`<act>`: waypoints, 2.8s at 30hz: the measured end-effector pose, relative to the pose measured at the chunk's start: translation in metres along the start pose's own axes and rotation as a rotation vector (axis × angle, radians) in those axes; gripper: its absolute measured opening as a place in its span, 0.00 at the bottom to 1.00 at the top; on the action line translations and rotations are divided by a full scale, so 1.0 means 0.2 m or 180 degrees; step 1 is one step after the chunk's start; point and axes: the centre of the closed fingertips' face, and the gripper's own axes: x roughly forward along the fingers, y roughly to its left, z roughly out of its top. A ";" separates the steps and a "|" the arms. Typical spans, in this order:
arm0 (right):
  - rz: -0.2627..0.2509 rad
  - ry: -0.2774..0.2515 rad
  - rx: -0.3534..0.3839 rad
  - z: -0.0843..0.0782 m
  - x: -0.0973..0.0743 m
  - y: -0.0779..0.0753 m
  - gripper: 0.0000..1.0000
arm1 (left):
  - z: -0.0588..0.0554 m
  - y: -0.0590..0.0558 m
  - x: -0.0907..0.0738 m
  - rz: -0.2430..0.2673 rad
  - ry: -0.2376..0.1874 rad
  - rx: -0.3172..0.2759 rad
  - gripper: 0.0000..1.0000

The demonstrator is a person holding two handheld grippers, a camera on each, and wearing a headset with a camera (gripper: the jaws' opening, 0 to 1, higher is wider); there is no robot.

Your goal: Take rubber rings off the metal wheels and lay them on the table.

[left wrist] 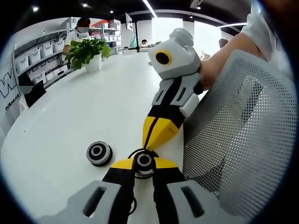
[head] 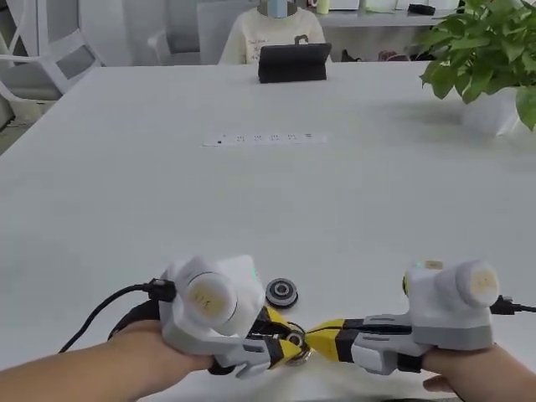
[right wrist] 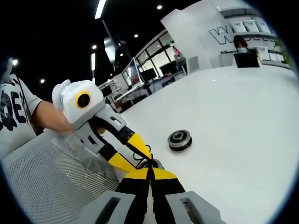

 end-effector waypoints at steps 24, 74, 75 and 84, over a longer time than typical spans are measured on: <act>0.0089 -0.0024 -0.0078 0.08 0.00 0.02 0.00 | 0.08 -0.01 -0.17 -0.0062 -0.0238 -0.0139 0.26; 0.0449 0.0190 -0.0196 0.20 0.24 0.11 0.00 | -0.01 0.15 -0.56 0.0349 -0.0369 -0.0343 0.61; 0.0451 0.0198 -0.0185 0.20 0.25 0.11 0.00 | -0.02 0.15 -0.57 0.0354 -0.0367 -0.0349 0.62; 0.0487 0.0323 -0.0119 0.15 0.29 0.12 0.00 | -0.04 0.16 -0.61 0.0417 -0.0350 -0.0404 0.65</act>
